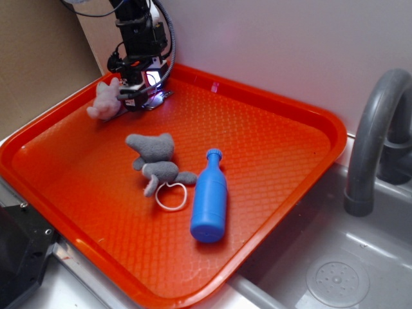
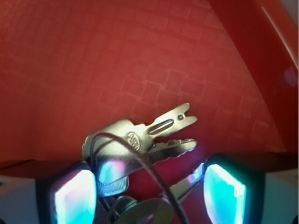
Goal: Grab the silver keys.
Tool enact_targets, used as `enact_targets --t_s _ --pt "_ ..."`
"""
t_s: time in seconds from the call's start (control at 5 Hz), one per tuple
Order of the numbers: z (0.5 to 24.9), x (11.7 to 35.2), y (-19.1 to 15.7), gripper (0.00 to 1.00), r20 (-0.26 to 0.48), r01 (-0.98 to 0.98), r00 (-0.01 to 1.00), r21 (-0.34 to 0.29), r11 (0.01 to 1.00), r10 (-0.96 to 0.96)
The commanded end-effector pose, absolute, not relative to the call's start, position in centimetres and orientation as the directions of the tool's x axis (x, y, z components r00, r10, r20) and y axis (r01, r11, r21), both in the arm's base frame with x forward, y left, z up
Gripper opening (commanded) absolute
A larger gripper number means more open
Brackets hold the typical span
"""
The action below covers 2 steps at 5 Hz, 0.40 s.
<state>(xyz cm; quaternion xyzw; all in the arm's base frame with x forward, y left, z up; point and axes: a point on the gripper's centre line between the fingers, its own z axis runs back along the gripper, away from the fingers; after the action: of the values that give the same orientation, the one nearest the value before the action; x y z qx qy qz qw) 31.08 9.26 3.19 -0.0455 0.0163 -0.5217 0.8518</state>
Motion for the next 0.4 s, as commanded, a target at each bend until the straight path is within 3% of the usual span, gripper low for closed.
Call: enact_targets --t_s 0.0,0.2 --pt "4.69 32.76 8.03 0.00 0.039 0.922 0.385 -0.068 0.382 -0.922" --pt "5.27 32.85 8.10 0.00 0.054 0.924 0.380 -0.070 0.376 -0.923"
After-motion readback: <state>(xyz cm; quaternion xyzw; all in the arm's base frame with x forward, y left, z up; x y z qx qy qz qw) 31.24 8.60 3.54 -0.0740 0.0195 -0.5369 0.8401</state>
